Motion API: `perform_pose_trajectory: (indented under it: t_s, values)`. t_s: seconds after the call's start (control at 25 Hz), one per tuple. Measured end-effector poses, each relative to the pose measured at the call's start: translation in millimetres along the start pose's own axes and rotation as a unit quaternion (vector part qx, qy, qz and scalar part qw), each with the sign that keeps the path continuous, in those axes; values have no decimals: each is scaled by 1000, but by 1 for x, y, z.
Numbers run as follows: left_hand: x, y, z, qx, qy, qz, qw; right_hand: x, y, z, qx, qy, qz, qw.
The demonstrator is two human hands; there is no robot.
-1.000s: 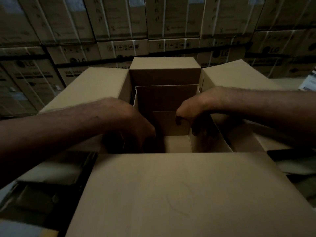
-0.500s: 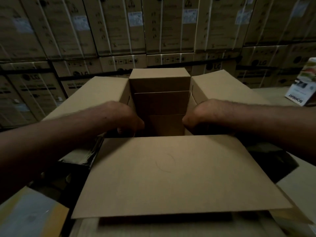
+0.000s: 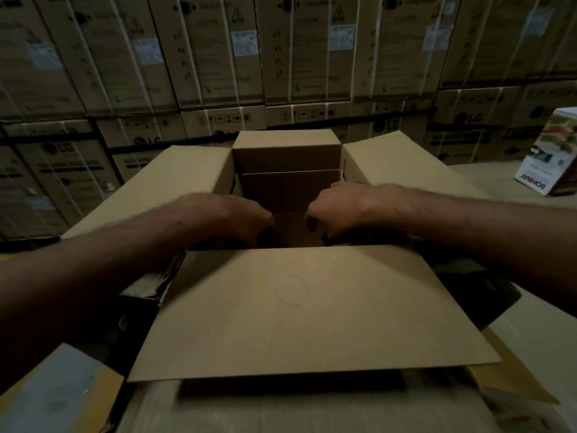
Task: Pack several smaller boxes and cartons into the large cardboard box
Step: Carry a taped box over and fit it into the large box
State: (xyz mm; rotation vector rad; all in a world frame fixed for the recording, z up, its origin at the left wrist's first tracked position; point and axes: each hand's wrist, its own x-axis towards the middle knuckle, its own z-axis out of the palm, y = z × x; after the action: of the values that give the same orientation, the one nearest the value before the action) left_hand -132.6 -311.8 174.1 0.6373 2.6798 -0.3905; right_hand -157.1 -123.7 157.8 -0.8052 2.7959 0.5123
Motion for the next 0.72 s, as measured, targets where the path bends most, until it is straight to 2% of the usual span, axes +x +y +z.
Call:
perform_pose_trajectory:
  t_s: [0.08,0.24,0.4,0.48,0.56,0.72]
  values:
    - [-7,7,-6,-12,35,1,999,-2,2,-1,6,26,-2,1000]
    - [-17,12,-14,13,158,-8,987,-21,6,-13,12,105,9,994]
    - [-32,28,-15,75,301,-31,950,-57,9,-16,25,226,45,973]
    - [-44,41,-15,75,350,-28,933,-78,10,-14,68,284,68,954]
    - [-60,55,-16,46,385,-24,921,-99,11,-11,119,323,83,935]
    - [-92,86,-21,-17,383,-33,923,-143,11,9,167,368,87,911]
